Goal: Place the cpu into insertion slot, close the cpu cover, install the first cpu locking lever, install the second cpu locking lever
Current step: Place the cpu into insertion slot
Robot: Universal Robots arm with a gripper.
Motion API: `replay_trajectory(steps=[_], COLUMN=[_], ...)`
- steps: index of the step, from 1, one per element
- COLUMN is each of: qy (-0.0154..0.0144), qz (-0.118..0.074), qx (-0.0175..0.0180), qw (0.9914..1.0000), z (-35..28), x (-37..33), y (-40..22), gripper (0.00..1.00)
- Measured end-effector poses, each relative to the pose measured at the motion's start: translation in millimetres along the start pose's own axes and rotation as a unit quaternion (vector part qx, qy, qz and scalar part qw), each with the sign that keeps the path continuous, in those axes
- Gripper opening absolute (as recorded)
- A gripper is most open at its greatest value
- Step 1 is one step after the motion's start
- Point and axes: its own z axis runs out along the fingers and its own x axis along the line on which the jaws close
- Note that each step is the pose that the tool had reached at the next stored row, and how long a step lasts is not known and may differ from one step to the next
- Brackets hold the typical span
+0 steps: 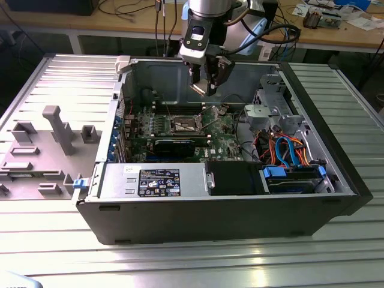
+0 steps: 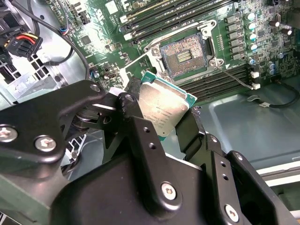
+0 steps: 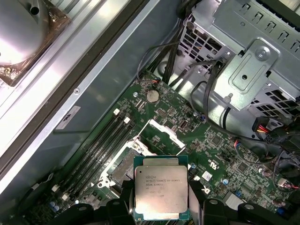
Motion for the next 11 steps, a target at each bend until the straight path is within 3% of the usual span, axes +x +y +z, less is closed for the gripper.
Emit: replay_trajectory(steps=[11], qy=[-0.0004], qz=[0.006], qx=[0.0000], qw=[0.99998], z=[0.0], x=[0.0], y=[0.0], gripper=[0.55])
